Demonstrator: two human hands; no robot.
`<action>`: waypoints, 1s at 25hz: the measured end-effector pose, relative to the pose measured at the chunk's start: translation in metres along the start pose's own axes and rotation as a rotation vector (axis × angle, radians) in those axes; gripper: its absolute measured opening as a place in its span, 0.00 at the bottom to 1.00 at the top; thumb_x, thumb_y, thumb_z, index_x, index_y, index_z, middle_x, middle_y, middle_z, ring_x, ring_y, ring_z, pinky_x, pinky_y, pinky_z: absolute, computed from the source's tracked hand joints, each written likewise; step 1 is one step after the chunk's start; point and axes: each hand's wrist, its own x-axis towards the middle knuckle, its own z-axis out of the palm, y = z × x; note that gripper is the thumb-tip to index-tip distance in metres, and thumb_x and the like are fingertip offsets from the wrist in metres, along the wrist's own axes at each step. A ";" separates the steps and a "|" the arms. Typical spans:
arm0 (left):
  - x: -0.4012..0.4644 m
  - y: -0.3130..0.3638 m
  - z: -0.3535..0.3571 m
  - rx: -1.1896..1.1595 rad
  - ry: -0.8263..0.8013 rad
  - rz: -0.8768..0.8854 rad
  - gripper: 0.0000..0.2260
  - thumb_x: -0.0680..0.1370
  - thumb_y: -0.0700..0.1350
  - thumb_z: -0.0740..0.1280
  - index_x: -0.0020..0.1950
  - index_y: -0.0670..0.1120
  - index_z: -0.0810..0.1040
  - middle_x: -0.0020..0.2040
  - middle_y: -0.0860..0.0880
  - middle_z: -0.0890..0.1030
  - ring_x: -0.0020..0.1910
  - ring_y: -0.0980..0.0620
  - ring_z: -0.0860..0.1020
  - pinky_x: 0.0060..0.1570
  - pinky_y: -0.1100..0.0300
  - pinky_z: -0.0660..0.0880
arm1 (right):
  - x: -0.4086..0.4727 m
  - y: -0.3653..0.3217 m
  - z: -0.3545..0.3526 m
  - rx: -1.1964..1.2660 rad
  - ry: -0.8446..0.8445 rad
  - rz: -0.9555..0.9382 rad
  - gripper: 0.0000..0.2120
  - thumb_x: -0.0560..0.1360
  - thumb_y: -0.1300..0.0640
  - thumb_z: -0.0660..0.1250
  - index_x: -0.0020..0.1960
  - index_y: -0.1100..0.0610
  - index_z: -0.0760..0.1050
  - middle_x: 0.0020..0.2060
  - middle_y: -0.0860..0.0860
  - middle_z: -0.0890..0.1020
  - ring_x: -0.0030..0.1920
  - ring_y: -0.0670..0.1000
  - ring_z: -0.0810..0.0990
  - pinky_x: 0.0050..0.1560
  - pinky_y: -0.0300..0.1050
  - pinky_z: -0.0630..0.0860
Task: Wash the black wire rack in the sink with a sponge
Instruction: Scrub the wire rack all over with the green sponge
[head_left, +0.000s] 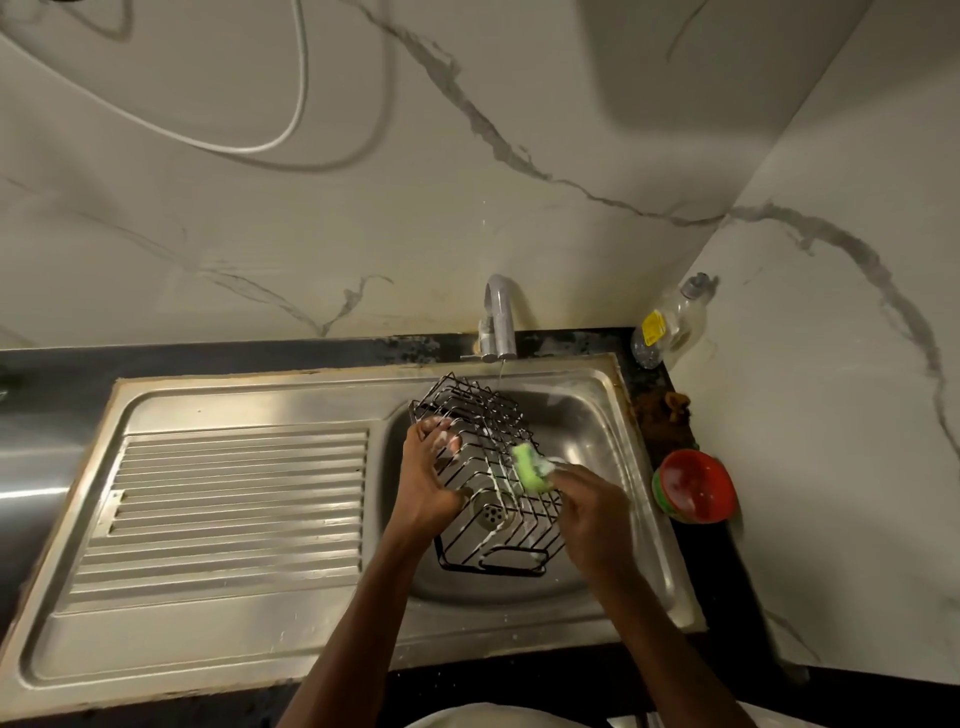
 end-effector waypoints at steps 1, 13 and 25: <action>-0.001 0.000 -0.002 0.006 -0.001 -0.023 0.37 0.64 0.32 0.73 0.68 0.56 0.68 0.65 0.51 0.75 0.64 0.55 0.77 0.65 0.39 0.78 | -0.001 0.014 -0.004 0.009 0.017 0.101 0.21 0.67 0.78 0.72 0.55 0.61 0.83 0.49 0.56 0.87 0.49 0.53 0.87 0.52 0.42 0.82; 0.003 0.003 0.001 0.215 -0.028 0.130 0.41 0.62 0.43 0.77 0.69 0.68 0.67 0.69 0.45 0.71 0.70 0.52 0.73 0.69 0.43 0.75 | 0.017 -0.001 0.010 0.117 -0.001 -0.014 0.14 0.69 0.76 0.71 0.50 0.63 0.85 0.46 0.55 0.88 0.47 0.50 0.87 0.50 0.34 0.81; 0.008 0.002 0.006 0.263 -0.131 0.180 0.36 0.63 0.47 0.75 0.71 0.52 0.73 0.70 0.47 0.68 0.72 0.54 0.67 0.72 0.50 0.72 | 0.021 -0.045 0.025 0.184 0.035 0.012 0.13 0.73 0.73 0.68 0.52 0.63 0.85 0.48 0.53 0.87 0.47 0.45 0.85 0.49 0.30 0.79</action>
